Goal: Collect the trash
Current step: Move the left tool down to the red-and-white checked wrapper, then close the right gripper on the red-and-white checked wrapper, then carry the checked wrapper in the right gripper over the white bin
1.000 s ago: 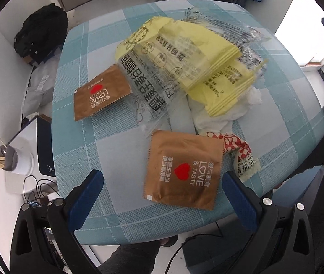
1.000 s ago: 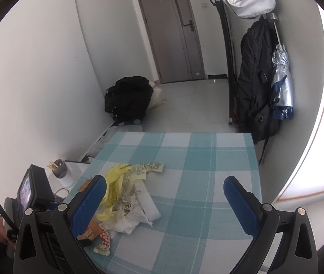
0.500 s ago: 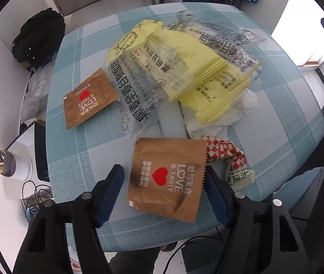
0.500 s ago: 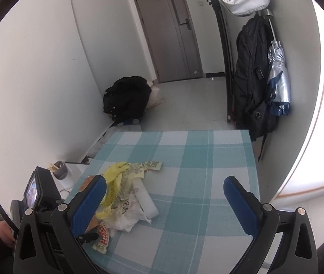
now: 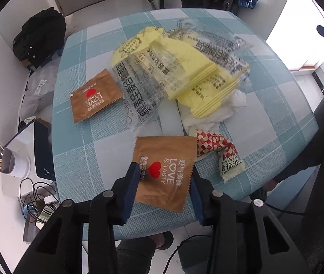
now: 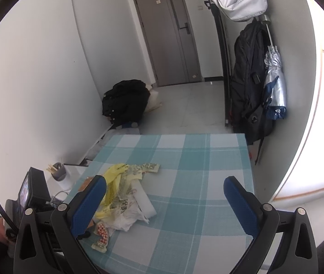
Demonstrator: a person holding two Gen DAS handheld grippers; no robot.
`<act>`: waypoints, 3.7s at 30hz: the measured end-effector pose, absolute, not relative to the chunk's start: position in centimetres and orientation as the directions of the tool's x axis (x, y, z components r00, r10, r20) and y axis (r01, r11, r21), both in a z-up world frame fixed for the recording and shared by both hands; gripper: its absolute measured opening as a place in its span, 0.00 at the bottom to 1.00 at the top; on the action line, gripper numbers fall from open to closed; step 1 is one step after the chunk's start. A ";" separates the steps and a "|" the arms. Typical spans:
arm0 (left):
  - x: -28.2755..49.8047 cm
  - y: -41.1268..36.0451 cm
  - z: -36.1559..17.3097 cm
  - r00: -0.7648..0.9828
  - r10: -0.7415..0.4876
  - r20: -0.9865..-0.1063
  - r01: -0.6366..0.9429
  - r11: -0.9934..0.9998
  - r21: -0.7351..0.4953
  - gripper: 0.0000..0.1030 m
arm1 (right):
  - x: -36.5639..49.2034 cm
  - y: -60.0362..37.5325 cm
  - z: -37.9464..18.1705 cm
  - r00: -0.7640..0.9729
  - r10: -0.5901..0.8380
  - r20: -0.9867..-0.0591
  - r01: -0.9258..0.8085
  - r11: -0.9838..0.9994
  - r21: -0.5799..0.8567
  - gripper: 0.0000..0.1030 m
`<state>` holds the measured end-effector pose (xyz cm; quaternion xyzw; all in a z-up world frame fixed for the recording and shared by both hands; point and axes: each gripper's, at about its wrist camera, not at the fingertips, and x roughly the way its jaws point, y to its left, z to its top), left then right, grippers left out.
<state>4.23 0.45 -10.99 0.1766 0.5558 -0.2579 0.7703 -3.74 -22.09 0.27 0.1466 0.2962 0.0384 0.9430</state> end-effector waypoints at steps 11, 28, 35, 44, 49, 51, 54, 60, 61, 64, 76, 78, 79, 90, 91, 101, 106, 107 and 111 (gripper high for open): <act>4.5 0.4 -9.2 0.283 -0.178 -0.942 0.594 0.804 0.026 0.06 | -4.5 -21.5 0.5 0.825 0.181 -0.536 -0.022 0.957 0.289 1.00; 5.2 3.2 -7.7 0.364 -0.253 -0.896 0.458 0.887 -0.065 0.00 | -4.3 -17.0 -3.0 0.643 0.396 -0.655 -0.200 0.913 0.356 0.91; 5.2 3.3 -8.7 0.335 -0.270 -0.903 0.479 0.874 -0.083 0.00 | -3.3 -12.9 -5.3 0.536 0.414 -0.736 -0.269 0.910 0.316 0.76; 5.8 3.3 -9.5 0.319 -0.280 -0.906 0.480 0.872 -0.100 0.00 | -2.8 -10.0 -6.7 0.487 0.399 -0.777 -0.313 0.910 0.272 0.65; 5.5 3.3 -9.5 0.328 -0.260 -0.908 0.481 0.874 -0.077 0.00 | -1.9 -9.1 -7.9 0.458 0.399 -0.794 -0.317 0.908 0.273 0.53; 5.6 3.7 -9.4 0.322 -0.271 -0.907 0.463 0.881 -0.099 0.00 | -1.6 -8.6 -8.4 0.445 0.404 -0.799 -0.327 0.904 0.275 0.44; 5.4 4.0 -9.3 0.334 -0.270 -0.903 0.453 0.886 -0.097 0.00 | -1.0 -7.6 -9.4 0.420 0.397 -0.816 -0.339 0.903 0.265 0.30; 4.9 4.6 -8.7 0.345 -0.280 -0.896 0.430 0.896 -0.114 0.00 | -0.2 -6.2 -10.9 0.393 0.370 -0.842 -0.345 0.908 0.238 0.21; 4.8 4.7 -8.5 0.350 -0.280 -0.894 0.428 0.897 -0.113 0.00 | -0.2 -6.0 -10.9 0.396 0.369 -0.841 -0.350 0.907 0.233 0.21; 4.6 4.8 -7.8 0.371 -0.280 -0.886 0.428 0.898 -0.104 0.00 | -0.2 -5.7 -10.7 0.400 0.366 -0.840 -0.367 0.904 0.220 0.19; 3.5 4.8 -5.4 0.426 -0.310 -0.850 0.390 0.911 -0.136 0.00 | -2.9 -7.3 -8.0 0.434 0.430 -0.792 -0.397 0.880 0.260 0.18; 3.1 4.6 -4.7 0.440 -0.307 -0.844 0.393 0.911 -0.126 0.00 | -3.7 -7.9 -7.1 0.456 0.440 -0.773 -0.405 0.877 0.260 0.18; 2.9 4.5 -4.2 0.449 -0.305 -0.840 0.395 0.911 -0.120 0.00 | -4.2 -8.4 -6.5 0.470 0.448 -0.760 -0.408 0.874 0.263 0.18; 1.8 -1.1 1.4 0.506 -0.373 -0.777 0.477 0.872 -0.108 0.00 | -7.1 -15.9 -0.3 0.636 0.457 -0.622 -0.355 0.889 0.290 0.18; 1.8 -1.8 2.0 0.509 -0.386 -0.769 0.489 0.865 -0.110 0.00 | -7.2 -17.1 0.3 0.653 0.450 -0.610 -0.334 0.893 0.301 0.18; 2.1 -12.2 7.7 0.494 -0.559 -0.666 0.620 0.763 -0.181 0.00 | -10.4 -28.7 9.2 0.808 0.317 -0.497 -0.198 0.940 0.278 0.18; 2.8 -18.0 9.1 0.446 -0.629 -0.636 0.692 0.693 -0.200 0.00 | -11.8 -34.7 11.9 0.863 0.201 -0.463 -0.084 0.962 0.260 0.18; 3.0 -19.2 9.2 0.434 -0.640 -0.634 0.705 0.680 -0.203 0.00 | -12.0 -36.0 12.2 0.869 0.174 -0.463 -0.058 0.966 0.253 0.18; 3.7 -22.8 8.5 0.381 -0.670 -0.637 0.741 0.633 -0.222 0.00 | -12.3 -40.6 11.1 0.859 0.101 -0.502 0.037 0.966 0.257 0.18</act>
